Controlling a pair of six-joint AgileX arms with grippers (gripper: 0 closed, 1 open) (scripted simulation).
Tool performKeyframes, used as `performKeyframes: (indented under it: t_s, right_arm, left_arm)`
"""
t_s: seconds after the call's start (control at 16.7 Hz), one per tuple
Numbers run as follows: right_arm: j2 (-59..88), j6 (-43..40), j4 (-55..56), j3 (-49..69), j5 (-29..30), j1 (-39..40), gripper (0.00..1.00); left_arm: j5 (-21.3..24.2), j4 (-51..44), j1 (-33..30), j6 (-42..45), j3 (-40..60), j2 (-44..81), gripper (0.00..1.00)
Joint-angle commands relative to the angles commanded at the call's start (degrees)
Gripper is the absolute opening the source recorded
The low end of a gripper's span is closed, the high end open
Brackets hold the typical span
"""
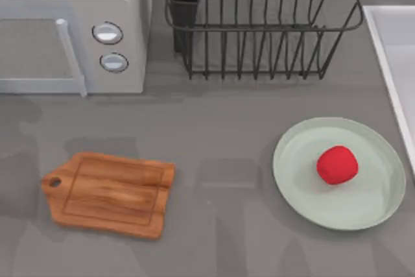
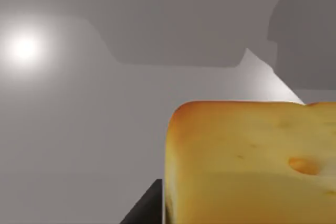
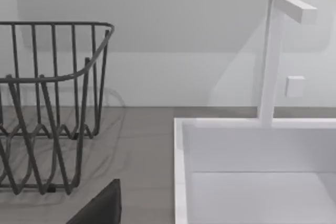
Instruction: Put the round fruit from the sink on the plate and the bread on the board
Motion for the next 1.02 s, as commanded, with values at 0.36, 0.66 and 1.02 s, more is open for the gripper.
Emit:
performKeyframes:
  t_s: [0.36, 0.66, 1.02]
  right_arm:
    - [0.0, 0.0, 0.0, 0.0, 0.0, 0.0, 1.00]
    - [0.0, 0.0, 0.0, 0.0, 0.0, 0.0, 1.00]
    - [0.0, 0.0, 0.0, 0.0, 0.0, 0.0, 1.00]
  left_arm:
    - [1.2, -4.3, -2.8, -0.7, 4.3, 1.3, 0.00]
    - [1.0, -4.6, -2.9, -2.1, 3.5, 1.3, 0.00]
    - [0.6, -7.7, -8.0, -20.4, -1.3, 2.0, 0.00]
